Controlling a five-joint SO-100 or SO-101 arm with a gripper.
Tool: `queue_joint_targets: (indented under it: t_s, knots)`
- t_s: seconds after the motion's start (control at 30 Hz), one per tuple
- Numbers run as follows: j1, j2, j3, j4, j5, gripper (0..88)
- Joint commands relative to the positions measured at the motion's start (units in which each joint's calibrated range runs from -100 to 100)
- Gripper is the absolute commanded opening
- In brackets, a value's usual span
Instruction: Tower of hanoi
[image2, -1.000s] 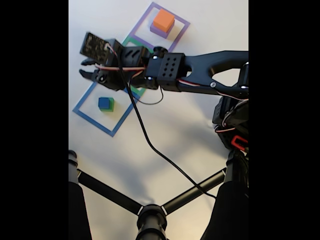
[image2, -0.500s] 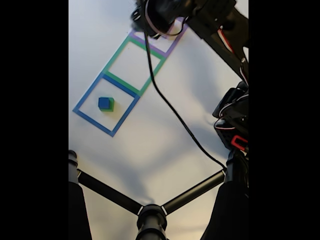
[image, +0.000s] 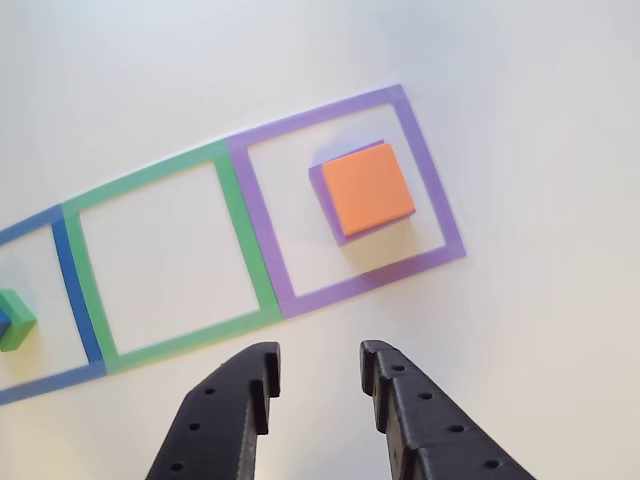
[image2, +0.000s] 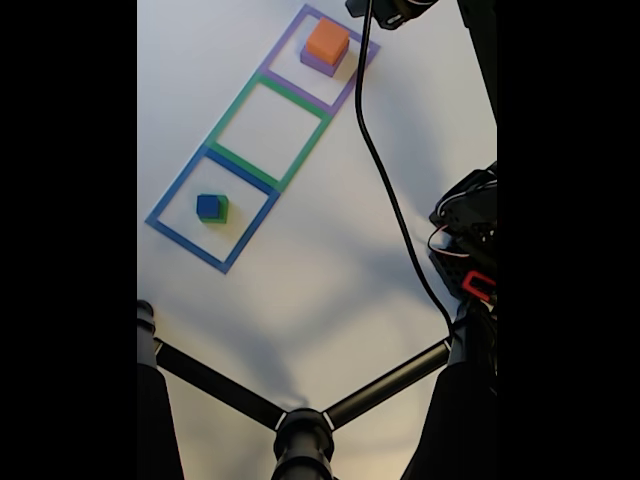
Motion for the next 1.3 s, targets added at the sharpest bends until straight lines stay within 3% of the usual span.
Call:
queue_joint_targets:
  t_s: [0.0, 0.27, 0.4, 0.53, 0.83, 1.03, 1.27]
  knots:
    - [0.80, -3.09, -0.64, 1.03, 0.19, 8.6]
    - [3.16, -4.37, 1.35, 0.06, 0.19, 11.9]
    - [5.83, -4.29, 2.08, -2.29, 0.19, 20.5]
    - [7.28, -4.45, 5.44, -6.74, 0.19, 21.5]
    - [13.84, -8.94, 20.89, -21.23, 0.19, 33.6]
    - [21.16, -10.46, 24.80, -24.54, 0.19, 35.0]
    - [24.97, -15.27, 38.70, -36.85, 0.19, 46.1]
